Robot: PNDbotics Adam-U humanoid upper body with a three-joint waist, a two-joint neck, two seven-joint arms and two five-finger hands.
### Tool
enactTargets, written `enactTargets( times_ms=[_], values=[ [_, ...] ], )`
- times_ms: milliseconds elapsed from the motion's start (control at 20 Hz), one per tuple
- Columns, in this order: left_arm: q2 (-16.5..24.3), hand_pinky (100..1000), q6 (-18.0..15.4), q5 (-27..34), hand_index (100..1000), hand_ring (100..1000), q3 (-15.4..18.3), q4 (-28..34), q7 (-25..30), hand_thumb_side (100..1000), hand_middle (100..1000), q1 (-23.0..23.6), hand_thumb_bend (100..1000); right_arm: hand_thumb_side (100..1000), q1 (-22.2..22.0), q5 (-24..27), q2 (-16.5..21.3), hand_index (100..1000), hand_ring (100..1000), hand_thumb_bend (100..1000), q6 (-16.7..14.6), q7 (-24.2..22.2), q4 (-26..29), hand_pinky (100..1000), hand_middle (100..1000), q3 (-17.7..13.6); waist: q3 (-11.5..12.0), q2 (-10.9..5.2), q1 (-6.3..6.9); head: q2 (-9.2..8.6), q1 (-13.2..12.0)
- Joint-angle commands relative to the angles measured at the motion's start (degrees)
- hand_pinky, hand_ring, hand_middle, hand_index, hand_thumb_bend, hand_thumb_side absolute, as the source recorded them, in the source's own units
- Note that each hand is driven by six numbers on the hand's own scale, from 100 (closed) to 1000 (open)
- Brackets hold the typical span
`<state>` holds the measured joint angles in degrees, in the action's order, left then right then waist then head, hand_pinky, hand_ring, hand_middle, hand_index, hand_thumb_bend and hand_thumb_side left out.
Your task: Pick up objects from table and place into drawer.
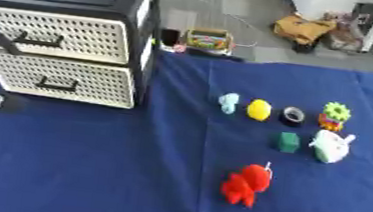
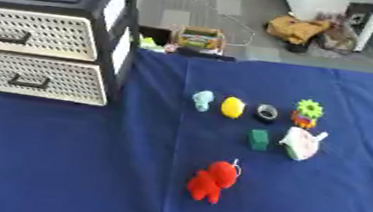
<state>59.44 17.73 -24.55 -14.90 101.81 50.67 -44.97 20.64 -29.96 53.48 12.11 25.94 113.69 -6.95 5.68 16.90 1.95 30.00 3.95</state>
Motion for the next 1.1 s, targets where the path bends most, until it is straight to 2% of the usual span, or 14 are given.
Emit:
enactTargets(
  times_ms=[50,100,350,450,500,550,800,950,1000,1050,1100],
  values=[
    [-0.32,100,-1.7,0.94,974,100,-0.77,-6.13,1.28,629,193,-3.1,462,1000,0.62,0.45,1.74,780,720,100,-0.02,-0.2,0.9,649,713,-0.29,0.07,-0.77,-0.03,-0.89,-0.16],
    [-0.86,100,-2.68,1.25,1000,100,-1.17,-7.78,1.29,604,188,-3.86,434,1000,0.61,0.47,1.72,778,720,100,0.01,-0.18,0.9,649,713,-0.27,0.0,-0.71,-0.01,-0.96,-0.23],
    [-2.56,100,-6.77,1.19,1000,100,-1.94,-13.08,1.3,544,160,-6.28,374,1000,0.41,0.59,1.65,771,720,100,0.17,-0.04,0.9,648,712,-0.24,-0.59,-0.3,0.24,-1.33,-0.46],
    [-2.78,100,-7.61,0.7,1000,100,-2.08,-13.97,1.3,497,149,-6.65,246,1000,0.46,0.69,1.6,768,719,100,0.19,0.17,0.9,646,709,-0.26,-0.79,-0.14,0.35,-1.43,-0.45],
    [-2.86,100,-7.92,0.44,1000,100,-2.12,-14.31,1.3,464,150,-6.81,143,1000,0.48,0.76,1.59,767,719,100,0.2,0.28,0.9,646,709,-0.24,-0.83,-0.08,0.38,-1.46,-0.44],
    [-3.02,100,-8.15,0.43,1000,100,-2.09,-14.66,1.3,449,154,-7.0,104,1000,0.49,0.82,1.59,767,719,100,0.22,0.34,0.9,646,709,-0.21,-0.85,-0.02,0.4,-1.5,-0.46],
    [-4.03,100,-8.3,-1.47,1000,100,-2.09,-17.58,1.3,430,188,-8.85,100,1000,0.58,1.02,1.56,763,719,100,0.17,0.43,0.9,644,707,-0.03,-0.82,0.22,0.53,-1.73,-1.25],
    [-4.61,100,-8.82,-3.18,1000,100,-1.5,-18.83,1.3,457,204,-9.85,207,1000,0.49,0.95,1.48,749,720,100,0.2,0.24,0.9,642,707,0.05,-0.84,0.4,0.51,-2.09,-1.73],
    [-4.64,100,-8.99,-3.4,1000,100,-1.23,-18.83,1.3,505,204,-9.98,437,1000,0.4,0.92,1.48,748,719,100,0.25,0.26,0.9,640,706,0.01,-0.83,0.46,0.51,-2.15,-1.74],
    [-4.66,100,-9.08,-3.42,1000,100,-0.97,-18.77,1.3,525,203,-10.08,558,1000,0.37,0.92,1.47,747,719,100,0.32,0.34,0.9,640,706,-0.05,-0.83,0.52,0.52,-2.16,-1.78],
    [-4.7,100,-9.15,-3.27,1000,100,-0.75,-18.66,1.3,532,200,-10.18,642,1000,0.41,0.96,1.45,747,719,100,0.36,0.45,0.9,639,705,-0.06,-0.83,0.59,0.52,-2.19,-1.8]
  ],
)
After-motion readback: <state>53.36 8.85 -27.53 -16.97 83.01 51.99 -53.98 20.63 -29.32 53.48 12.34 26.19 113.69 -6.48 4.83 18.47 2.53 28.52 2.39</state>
